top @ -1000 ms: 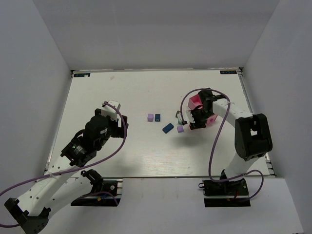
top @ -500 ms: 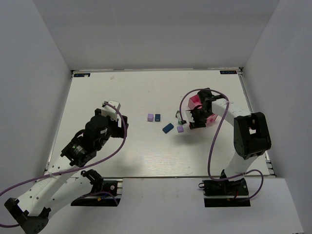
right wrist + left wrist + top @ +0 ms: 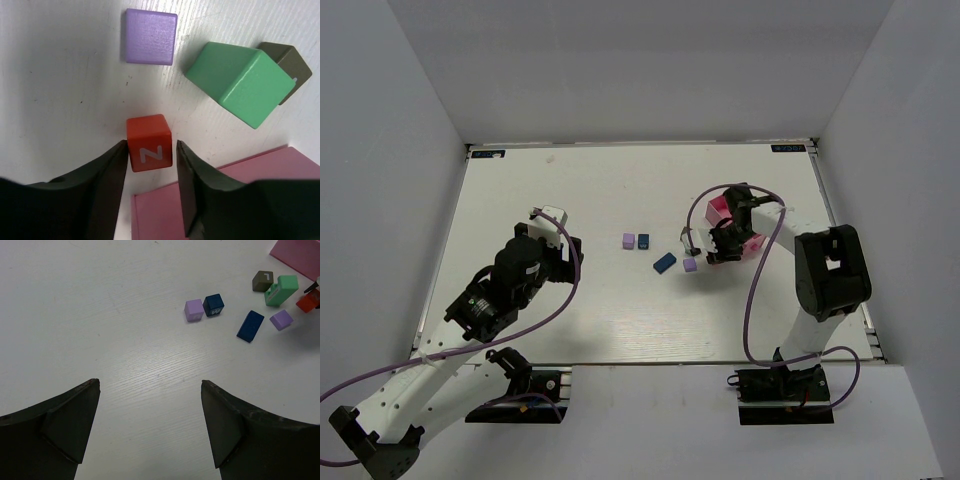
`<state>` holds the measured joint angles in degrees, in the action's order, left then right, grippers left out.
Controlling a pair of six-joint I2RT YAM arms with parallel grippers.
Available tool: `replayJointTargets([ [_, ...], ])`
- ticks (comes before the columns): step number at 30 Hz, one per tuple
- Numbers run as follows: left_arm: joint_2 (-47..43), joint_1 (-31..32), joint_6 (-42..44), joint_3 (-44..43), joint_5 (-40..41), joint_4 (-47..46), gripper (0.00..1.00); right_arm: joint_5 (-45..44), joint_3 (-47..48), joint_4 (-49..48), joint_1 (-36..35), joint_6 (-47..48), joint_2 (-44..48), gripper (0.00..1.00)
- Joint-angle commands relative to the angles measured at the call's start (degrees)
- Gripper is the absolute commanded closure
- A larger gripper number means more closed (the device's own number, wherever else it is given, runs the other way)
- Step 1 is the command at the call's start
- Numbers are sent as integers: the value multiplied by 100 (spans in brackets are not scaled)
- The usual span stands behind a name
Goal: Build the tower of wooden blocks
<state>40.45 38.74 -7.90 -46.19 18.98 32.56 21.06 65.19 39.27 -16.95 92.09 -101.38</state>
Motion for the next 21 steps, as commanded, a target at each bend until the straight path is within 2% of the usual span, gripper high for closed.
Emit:
replayJointTargets([
  [1,-19,-25,34,32,-44,-39,8,30,187,107,-54,10,-48,54],
  [6,-19,-25,34,32,-44,-39,8,47,257,327,-28,-60,40,77],
  [10,-19,-25,34,32,-44,-39,8,152,240,634,-54,-209,494,90],
  [17,-19,-25,34,32,-44,-39,8,688,450,1101,-282,-850,1655,93],
  [21,-19,-25,34,32,-44,-39,8,1022,837,1074,-493,-1632,1727,97],
])
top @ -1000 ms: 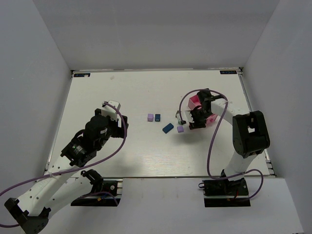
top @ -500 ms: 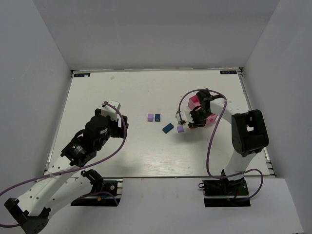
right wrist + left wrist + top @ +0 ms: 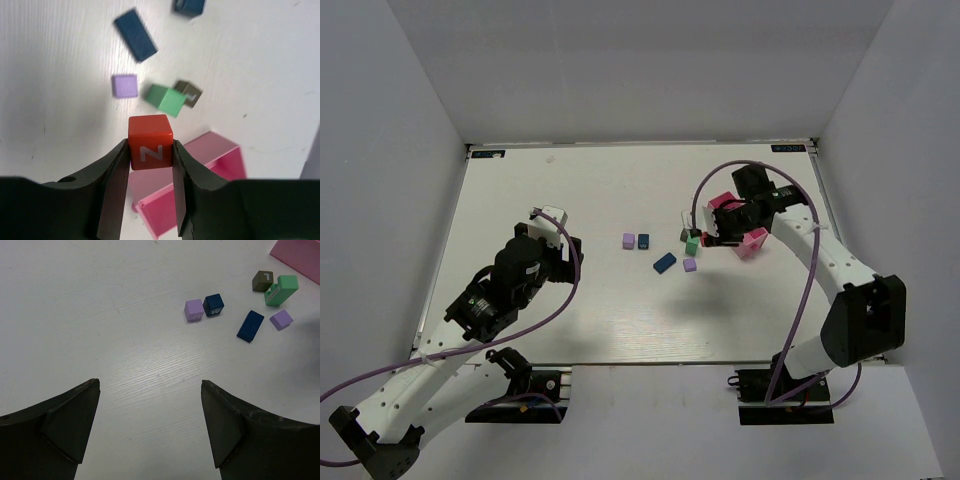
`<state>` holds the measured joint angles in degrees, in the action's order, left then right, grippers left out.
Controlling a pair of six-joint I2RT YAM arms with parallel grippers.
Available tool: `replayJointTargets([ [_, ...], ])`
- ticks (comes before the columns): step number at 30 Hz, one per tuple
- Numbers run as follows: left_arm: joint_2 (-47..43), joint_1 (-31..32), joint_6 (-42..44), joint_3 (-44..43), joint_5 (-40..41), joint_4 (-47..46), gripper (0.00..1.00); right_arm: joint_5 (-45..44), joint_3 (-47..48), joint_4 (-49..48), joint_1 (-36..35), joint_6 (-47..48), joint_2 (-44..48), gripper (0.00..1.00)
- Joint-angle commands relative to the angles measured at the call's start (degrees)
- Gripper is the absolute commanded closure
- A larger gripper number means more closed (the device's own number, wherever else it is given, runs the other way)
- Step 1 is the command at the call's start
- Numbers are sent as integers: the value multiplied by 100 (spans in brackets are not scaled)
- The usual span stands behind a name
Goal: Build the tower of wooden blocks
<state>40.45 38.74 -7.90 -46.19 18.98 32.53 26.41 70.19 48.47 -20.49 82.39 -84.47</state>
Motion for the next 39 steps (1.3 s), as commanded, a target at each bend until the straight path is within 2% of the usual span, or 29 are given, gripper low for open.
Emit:
replayJointTargets([
  [1,-19,-25,34,32,-44,-37,8,566,476,137,-209,-846,-8,97],
  [8,-19,-25,34,32,9,-37,8,163,1223,-609,-868,-2110,-957,97],
  [11,-19,-25,34,32,9,-37,8,-162,1749,-558,-1070,-2455,-1719,97],
  [17,-19,-25,34,32,9,-37,8,-778,2288,-663,-1343,-2956,-2442,95],
  [21,-72,-25,34,32,-44,-37,8,-1103,2631,-593,-1431,-3132,-2847,94],
  [39,-72,-25,34,32,-44,-37,8,-1297,3263,-531,-1475,-3177,-3911,89],
])
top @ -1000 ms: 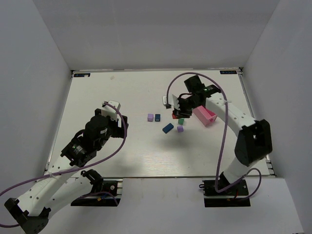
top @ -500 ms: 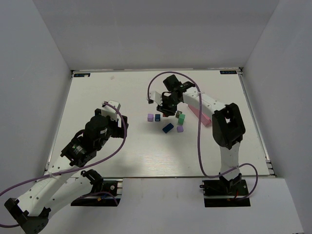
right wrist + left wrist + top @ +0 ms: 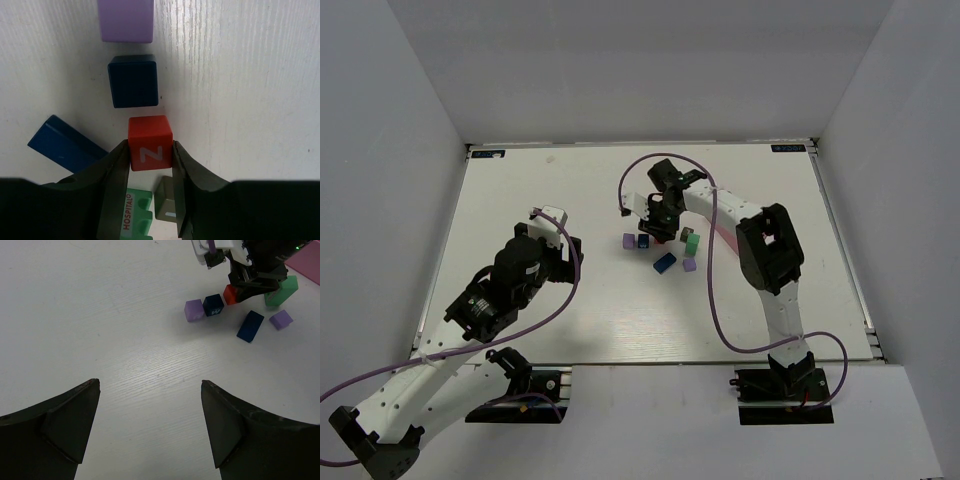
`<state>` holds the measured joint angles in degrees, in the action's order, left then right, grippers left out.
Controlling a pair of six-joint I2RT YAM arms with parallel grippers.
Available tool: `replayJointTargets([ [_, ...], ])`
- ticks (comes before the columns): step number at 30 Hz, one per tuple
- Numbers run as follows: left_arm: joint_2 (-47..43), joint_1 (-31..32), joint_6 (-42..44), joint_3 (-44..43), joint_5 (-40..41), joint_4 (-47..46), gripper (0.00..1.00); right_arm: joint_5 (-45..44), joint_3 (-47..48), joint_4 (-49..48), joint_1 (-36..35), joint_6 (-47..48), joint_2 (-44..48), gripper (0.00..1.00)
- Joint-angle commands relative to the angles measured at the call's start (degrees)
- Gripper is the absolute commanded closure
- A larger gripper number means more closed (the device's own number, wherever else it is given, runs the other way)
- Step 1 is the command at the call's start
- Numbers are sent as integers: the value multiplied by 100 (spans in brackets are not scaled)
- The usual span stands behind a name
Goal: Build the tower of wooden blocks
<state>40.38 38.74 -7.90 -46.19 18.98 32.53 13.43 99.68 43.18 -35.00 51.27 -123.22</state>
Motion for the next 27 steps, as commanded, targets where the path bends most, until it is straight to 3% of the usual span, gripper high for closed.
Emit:
replayJointTargets([
  [1,-65,-25,34,32,-44,-37,8,-24,333,15,-24,-55,-70,87],
  [27,-65,-25,34,32,-44,-37,8,327,307,261,-42,279,-238,80],
])
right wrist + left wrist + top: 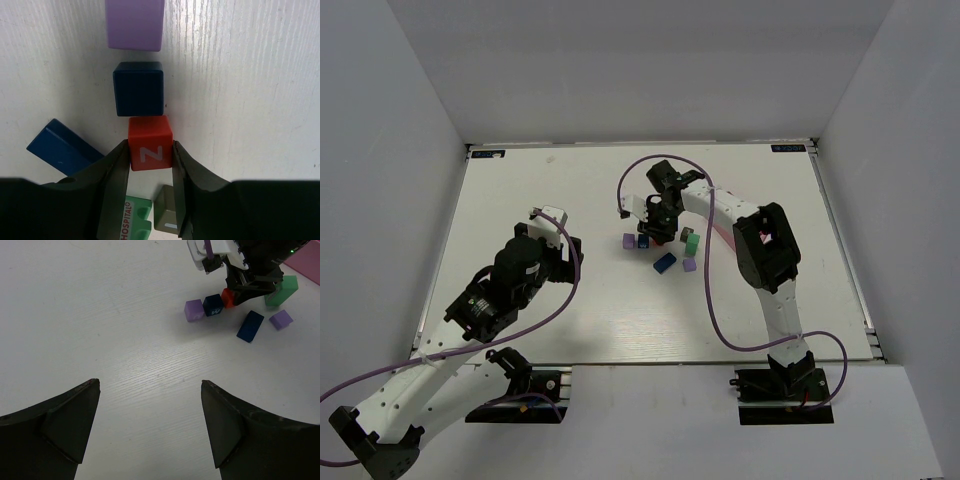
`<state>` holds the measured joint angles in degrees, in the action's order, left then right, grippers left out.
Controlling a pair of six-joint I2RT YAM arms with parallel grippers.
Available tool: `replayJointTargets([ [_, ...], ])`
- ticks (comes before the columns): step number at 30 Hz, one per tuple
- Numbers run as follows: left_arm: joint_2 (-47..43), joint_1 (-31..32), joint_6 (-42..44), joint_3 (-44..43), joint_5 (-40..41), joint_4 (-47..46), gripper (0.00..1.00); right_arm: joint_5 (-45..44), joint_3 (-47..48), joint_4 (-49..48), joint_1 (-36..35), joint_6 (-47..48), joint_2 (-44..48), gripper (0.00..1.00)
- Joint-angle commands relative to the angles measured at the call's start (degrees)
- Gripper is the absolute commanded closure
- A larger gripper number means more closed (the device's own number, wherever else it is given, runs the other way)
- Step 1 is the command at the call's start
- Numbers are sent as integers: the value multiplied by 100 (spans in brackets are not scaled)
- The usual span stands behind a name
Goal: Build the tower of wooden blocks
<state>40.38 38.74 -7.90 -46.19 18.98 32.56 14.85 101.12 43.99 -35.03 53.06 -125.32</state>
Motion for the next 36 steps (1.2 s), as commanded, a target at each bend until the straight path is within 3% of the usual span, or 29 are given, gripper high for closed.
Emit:
replayJointTargets([
  [1,-65,-25,34,32,-44,-39,8,185,154,215,-57,126,-28,80],
  [11,-65,-25,34,32,-44,-39,8,220,74,233,-57,205,25,77],
  [18,-65,-25,34,32,-44,-39,8,202,48,224,-92,205,25,68],
  [32,-65,-25,34,32,-44,-39,8,220,-137,224,-83,266,122,65],
  [36,-65,-25,34,32,-44,-39,8,194,-145,198,-83,266,130,50],
])
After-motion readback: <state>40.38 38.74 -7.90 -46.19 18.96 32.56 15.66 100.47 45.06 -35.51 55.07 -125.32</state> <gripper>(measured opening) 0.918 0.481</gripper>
